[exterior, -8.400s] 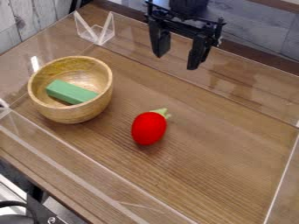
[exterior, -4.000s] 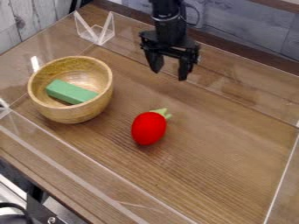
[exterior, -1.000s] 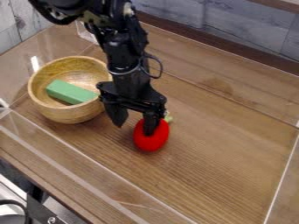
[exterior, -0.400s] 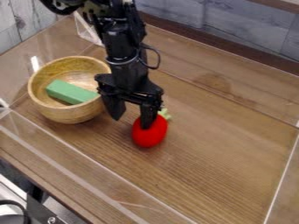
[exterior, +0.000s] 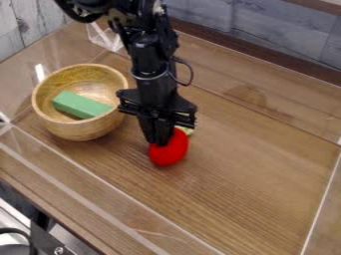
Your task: Move the red fruit to the right
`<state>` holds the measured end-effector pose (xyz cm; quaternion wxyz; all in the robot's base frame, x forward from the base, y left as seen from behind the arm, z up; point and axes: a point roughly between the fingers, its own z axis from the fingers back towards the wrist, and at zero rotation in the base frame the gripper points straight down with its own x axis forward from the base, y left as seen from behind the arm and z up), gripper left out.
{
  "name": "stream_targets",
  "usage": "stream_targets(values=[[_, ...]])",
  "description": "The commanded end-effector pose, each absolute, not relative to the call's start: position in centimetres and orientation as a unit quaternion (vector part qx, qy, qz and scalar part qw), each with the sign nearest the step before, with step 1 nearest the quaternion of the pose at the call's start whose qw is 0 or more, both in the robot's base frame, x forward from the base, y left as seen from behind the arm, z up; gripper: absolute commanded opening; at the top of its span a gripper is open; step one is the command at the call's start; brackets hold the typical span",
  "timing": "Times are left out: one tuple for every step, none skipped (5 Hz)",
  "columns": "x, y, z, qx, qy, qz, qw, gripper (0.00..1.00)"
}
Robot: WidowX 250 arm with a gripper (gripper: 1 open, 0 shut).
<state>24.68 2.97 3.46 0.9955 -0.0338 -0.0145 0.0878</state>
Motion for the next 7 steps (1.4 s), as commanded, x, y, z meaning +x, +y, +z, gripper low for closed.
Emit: stream_targets(values=[[26.1, 2.1, 4.4, -0.027, -0.046, 0.099, 0.994, 0.0], [27.0, 0.9, 4.7, -0.024, -0.062, 0.103, 0.992, 0.0], [28.2, -0.7, 4.9, -0.017, -0.072, 0.089, 0.993, 0.0], [29.6, -2.6, 4.8, -0.008, -0.078, 0.075, 0.994, 0.0], [29.7, -3.6, 4.7, -0.001, -0.079, 0.091, 0.993, 0.0], [29.5, -3.8, 4.8, 0.005, -0.077, 0.108, 0.991, 1.0], [29.5, -4.5, 4.3, 0.01, -0.078, 0.101, 0.992, 1.0]])
